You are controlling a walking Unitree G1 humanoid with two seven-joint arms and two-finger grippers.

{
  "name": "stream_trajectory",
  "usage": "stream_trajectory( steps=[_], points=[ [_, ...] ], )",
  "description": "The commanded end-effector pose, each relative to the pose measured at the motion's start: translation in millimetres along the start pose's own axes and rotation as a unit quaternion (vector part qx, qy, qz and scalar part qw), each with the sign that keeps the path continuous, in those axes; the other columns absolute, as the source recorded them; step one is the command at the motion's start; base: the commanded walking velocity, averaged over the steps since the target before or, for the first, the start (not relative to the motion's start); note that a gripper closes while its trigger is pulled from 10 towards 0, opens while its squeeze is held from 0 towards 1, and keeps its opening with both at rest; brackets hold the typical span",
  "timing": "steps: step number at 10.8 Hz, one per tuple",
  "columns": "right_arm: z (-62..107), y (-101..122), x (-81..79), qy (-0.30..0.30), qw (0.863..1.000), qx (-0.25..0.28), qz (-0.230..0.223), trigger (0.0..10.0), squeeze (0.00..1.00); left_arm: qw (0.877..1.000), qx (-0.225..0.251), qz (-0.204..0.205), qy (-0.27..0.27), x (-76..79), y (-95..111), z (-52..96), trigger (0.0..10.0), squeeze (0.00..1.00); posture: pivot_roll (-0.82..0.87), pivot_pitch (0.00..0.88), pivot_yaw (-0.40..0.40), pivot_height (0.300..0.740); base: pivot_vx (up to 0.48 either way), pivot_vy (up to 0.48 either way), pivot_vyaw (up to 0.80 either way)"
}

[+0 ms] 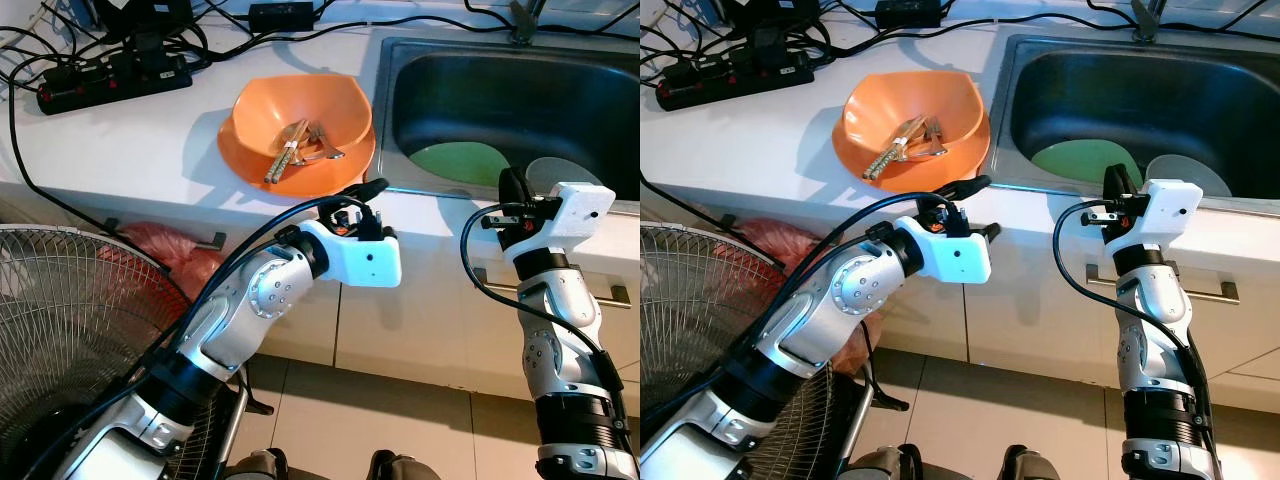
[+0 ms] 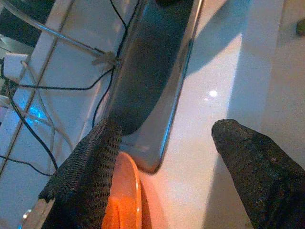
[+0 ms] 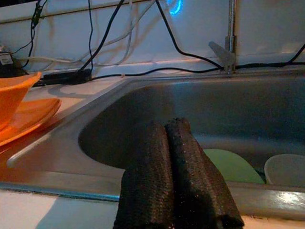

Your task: Kitchen organization

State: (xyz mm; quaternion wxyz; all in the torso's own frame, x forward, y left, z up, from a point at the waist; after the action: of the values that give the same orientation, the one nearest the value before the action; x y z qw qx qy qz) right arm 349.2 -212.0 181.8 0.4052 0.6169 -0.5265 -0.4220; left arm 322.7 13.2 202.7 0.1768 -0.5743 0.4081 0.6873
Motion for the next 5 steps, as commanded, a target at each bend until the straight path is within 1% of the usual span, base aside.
stream_trajectory(
  steps=[1,2,3,5],
  points=[
    [11.3,-27.7,0.4,-0.007,0.998,-0.057,-0.016,10.0,0.0,1.0,0.005,0.022,0.002,6.4,-0.6,1.1,10.0,0.0,0.03,0.161,0.066,0.74,0.0,0.0,0.0],
    [11.1,-27.6,0.4,-0.007,0.998,-0.057,-0.016,10.0,0.0,1.0,0.015,0.024,0.003,7.8,2.4,0.8,10.0,0.0,0.03,0.161,0.066,0.74,0.0,0.0,0.0],
    [10.5,-27.6,0.2,-0.007,0.998,-0.056,-0.016,10.0,0.0,0.999,0.035,0.034,0.011,6.6,10.4,0.0,10.0,0.0,0.03,0.16,0.064,0.74,0.0,0.0,0.0],
    [9.9,-28.3,-0.9,-0.006,0.998,-0.057,-0.017,10.0,0.0,0.996,0.066,0.045,0.036,0.5,22.3,-1.8,10.0,0.0,0.04,0.164,0.062,0.74,0.0,0.0,0.0]
  ],
)
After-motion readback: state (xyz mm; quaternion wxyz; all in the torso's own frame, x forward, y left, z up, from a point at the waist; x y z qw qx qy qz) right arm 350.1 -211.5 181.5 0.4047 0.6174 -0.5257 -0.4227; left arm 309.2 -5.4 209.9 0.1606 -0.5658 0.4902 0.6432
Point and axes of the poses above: a point about 5 cm out from each wrist's last joint towards the gripper, its own z axis pointing back from the gripper into the wrist, its own y axis along the axis of the wrist's last joint, x = y × z, the point moved 3 cm from there along -z, pointing out of the wrist towards the gripper, and after that the axes turned 2 degrees about -z, right-handed, at the moved point
